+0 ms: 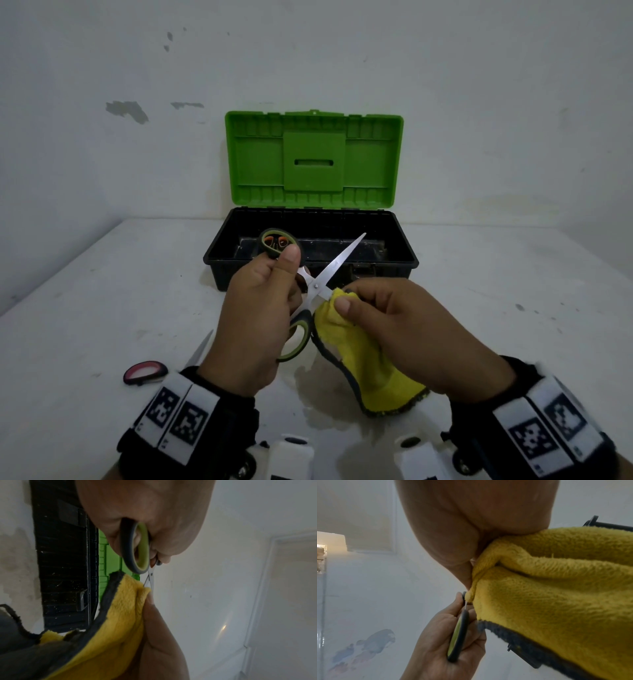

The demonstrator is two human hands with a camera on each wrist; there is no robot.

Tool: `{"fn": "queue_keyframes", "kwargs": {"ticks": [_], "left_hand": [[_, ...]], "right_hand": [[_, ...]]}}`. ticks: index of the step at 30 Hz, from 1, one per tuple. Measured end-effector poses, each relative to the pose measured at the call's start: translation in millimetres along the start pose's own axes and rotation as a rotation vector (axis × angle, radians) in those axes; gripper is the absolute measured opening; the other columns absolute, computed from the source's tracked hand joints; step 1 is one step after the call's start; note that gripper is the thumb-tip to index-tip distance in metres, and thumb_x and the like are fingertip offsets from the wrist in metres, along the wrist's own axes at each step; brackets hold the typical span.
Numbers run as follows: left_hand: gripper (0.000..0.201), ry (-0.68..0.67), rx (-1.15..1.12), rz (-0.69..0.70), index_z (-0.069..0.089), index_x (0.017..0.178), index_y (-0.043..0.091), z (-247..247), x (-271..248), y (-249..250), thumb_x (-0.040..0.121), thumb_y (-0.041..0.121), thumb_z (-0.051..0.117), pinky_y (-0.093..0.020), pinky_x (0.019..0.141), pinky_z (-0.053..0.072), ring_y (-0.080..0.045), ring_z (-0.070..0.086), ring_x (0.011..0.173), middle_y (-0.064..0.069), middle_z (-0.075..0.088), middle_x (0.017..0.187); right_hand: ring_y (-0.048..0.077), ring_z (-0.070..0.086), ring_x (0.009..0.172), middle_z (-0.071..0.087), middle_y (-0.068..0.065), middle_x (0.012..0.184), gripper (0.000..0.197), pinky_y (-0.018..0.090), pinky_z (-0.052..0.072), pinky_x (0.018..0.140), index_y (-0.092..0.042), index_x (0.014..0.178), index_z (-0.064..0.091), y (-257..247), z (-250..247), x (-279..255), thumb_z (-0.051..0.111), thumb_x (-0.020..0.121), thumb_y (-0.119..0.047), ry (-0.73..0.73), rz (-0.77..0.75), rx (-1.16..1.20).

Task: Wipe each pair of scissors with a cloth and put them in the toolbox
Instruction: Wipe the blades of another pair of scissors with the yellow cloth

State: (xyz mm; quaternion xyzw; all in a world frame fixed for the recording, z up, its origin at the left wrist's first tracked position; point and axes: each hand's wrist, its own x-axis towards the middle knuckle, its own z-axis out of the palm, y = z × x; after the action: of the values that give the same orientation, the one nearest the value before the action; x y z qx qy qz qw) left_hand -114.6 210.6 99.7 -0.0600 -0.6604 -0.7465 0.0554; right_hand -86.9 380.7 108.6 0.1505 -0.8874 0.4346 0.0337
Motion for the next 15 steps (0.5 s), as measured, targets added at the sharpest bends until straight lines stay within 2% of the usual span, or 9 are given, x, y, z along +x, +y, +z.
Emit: {"fn": "queue_keyframes", "kwargs": {"ticks": [5, 8, 10, 12, 15], "left_hand": [[0.045, -0.004, 0.004, -0.003, 0.041, 0.059, 0.02, 1, -1, 0, 0.099, 0.036, 0.05, -0.02, 0.037, 0.019, -0.009, 0.019, 0.041, 0.004, 0.025, 0.051], [0.052, 0.008, -0.015, -0.05, 0.049, 0.049, 0.025, -2, 0, -1, 0.099, 0.038, 0.05, -0.022, 0.041, 0.016, -0.011, 0.018, 0.042, 0.003, 0.024, 0.052], [0.054, 0.011, -0.016, -0.073, 0.051, 0.046, 0.025, -5, 1, -2, 0.099, 0.039, 0.05, -0.024, 0.042, 0.015, -0.012, 0.017, 0.043, 0.002, 0.024, 0.053], [0.056, 0.004, 0.006, -0.081, 0.053, 0.044, 0.027, -7, 0, -1, 0.098, 0.04, 0.05, -0.024, 0.042, 0.016, -0.012, 0.018, 0.044, 0.002, 0.025, 0.053], [0.056, 0.013, 0.013, -0.093, 0.053, 0.045, 0.026, -11, 0, 1, 0.098, 0.041, 0.051, -0.021, 0.039, 0.019, -0.009, 0.02, 0.04, 0.004, 0.026, 0.051]], "right_hand": [[0.025, 0.055, 0.065, 0.058, 0.01, 0.07, 0.036, 0.037, 0.045, 0.059, -0.011, 0.076, 0.063, 4, -2, -7, 0.052, 0.099, -0.037, 0.028, 0.007, -0.014], [0.006, 0.044, 0.054, 0.047, -0.002, 0.06, 0.037, 0.022, 0.036, 0.054, -0.01, 0.073, 0.06, 10, -4, -11, 0.053, 0.098, -0.036, 0.032, 0.026, -0.028], [0.003, 0.042, 0.053, 0.045, -0.005, 0.059, 0.036, 0.015, 0.033, 0.052, -0.009, 0.074, 0.061, 12, -6, -14, 0.053, 0.097, -0.036, 0.023, 0.036, -0.034], [0.003, 0.044, 0.053, 0.05, 0.001, 0.061, 0.035, 0.015, 0.034, 0.051, -0.012, 0.077, 0.065, 12, -8, -17, 0.053, 0.097, -0.038, 0.001, 0.039, -0.046], [0.009, 0.056, 0.061, 0.062, 0.003, 0.074, 0.032, 0.024, 0.043, 0.057, -0.016, 0.08, 0.067, 13, -17, -20, 0.053, 0.096, -0.04, -0.051, 0.049, -0.097]]}}
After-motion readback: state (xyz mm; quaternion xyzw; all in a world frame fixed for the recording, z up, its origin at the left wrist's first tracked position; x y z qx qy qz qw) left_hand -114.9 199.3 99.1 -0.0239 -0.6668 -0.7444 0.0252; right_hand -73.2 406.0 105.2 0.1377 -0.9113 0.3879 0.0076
